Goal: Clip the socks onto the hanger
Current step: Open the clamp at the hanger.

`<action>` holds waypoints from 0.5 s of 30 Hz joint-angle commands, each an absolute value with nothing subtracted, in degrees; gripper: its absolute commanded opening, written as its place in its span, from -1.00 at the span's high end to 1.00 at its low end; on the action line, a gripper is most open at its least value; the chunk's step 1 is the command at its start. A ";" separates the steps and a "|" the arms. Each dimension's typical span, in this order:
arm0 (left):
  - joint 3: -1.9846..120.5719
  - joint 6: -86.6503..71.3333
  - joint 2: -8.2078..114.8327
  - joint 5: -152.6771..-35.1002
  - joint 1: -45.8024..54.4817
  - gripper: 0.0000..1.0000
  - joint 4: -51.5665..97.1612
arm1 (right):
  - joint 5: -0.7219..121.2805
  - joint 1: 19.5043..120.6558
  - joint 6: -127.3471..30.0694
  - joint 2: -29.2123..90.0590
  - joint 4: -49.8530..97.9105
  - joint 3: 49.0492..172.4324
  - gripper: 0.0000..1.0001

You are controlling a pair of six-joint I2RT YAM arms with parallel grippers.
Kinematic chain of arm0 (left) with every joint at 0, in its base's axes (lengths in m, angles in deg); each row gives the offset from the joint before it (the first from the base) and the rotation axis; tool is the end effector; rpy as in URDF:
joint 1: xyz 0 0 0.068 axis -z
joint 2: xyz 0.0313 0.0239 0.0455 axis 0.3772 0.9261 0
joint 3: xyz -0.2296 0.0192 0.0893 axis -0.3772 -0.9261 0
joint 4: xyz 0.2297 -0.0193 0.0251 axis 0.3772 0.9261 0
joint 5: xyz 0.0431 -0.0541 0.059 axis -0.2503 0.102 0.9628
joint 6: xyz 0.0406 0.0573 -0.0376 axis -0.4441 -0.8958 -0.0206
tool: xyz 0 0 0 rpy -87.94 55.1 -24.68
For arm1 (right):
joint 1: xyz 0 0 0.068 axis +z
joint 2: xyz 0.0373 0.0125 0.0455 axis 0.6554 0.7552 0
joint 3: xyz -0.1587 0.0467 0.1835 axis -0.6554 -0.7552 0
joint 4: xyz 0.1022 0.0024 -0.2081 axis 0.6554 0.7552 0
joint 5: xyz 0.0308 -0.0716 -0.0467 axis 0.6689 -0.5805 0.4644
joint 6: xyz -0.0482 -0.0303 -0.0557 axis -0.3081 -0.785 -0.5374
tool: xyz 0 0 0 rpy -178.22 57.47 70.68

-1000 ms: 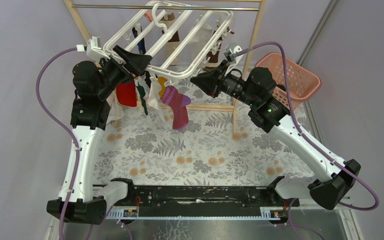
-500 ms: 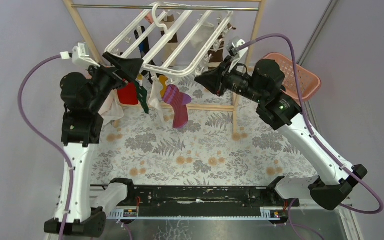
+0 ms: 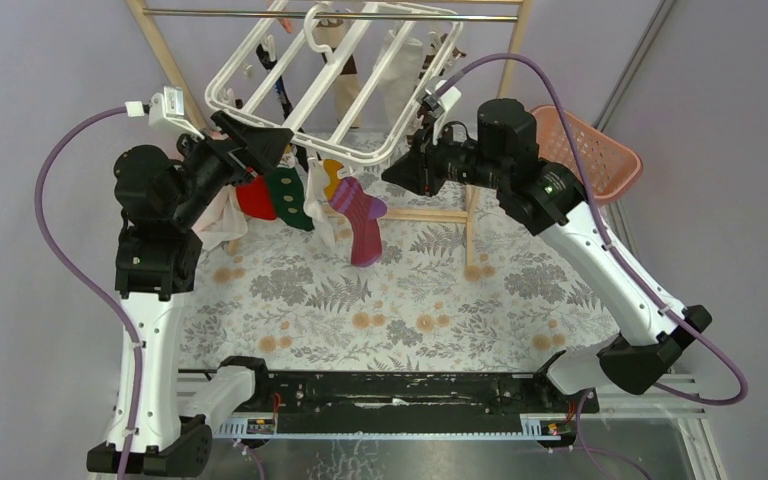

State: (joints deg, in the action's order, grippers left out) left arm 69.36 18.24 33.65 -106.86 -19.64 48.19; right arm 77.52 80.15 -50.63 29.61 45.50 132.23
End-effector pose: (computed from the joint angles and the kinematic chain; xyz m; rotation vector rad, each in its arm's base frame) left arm 0.1869 -0.0331 0.4662 -0.1724 1.5686 -0.8326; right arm 0.2157 0.2133 0.4542 -0.8326 1.5287 0.9328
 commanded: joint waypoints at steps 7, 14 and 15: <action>72.55 16.08 32.18 -112.10 -19.25 -0.94 51.03 | 83.10 80.26 -52.16 32.30 52.72 141.37 1.00; 69.75 18.27 32.20 -113.28 -12.92 -0.94 47.93 | 84.18 80.31 -52.30 33.10 54.65 142.94 1.00; 69.73 18.39 32.36 -112.65 -11.14 -0.94 47.62 | 84.26 80.28 -52.28 33.15 54.59 142.95 1.00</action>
